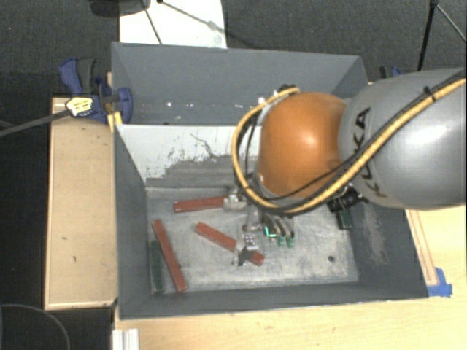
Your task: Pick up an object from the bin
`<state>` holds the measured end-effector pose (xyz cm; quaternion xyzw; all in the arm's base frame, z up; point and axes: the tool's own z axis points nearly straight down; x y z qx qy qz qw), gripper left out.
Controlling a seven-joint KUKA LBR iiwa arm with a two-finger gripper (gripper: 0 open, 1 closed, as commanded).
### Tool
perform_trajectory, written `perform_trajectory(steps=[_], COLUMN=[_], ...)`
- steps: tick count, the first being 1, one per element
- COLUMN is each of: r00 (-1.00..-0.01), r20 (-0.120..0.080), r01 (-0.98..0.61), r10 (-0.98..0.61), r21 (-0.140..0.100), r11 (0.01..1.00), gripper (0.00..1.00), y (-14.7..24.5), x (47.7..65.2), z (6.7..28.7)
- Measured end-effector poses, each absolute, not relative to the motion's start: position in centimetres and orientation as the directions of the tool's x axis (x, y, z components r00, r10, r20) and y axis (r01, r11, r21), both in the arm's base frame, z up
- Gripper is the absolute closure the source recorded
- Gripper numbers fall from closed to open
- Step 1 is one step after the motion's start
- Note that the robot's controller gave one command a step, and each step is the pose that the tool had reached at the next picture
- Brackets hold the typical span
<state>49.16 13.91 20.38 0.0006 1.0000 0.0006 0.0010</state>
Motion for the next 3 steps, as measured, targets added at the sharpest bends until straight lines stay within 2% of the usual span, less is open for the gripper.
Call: perform_trajectory(steps=[1,2,3], r00=[-0.999,-0.984,-0.984], r20=[-0.008,-0.007,-0.007], r01=[0.031,0.179,0.18], r10=[0.031,0.179,0.18], r21=[0.003,0.006,0.006], r11=[1.0,0.984,0.984], gripper=[0.0,1.0,1.0], y=[13.3,13.6,13.6], x=[49.6,51.1,51.1], z=[15.0,7.4,7.4])
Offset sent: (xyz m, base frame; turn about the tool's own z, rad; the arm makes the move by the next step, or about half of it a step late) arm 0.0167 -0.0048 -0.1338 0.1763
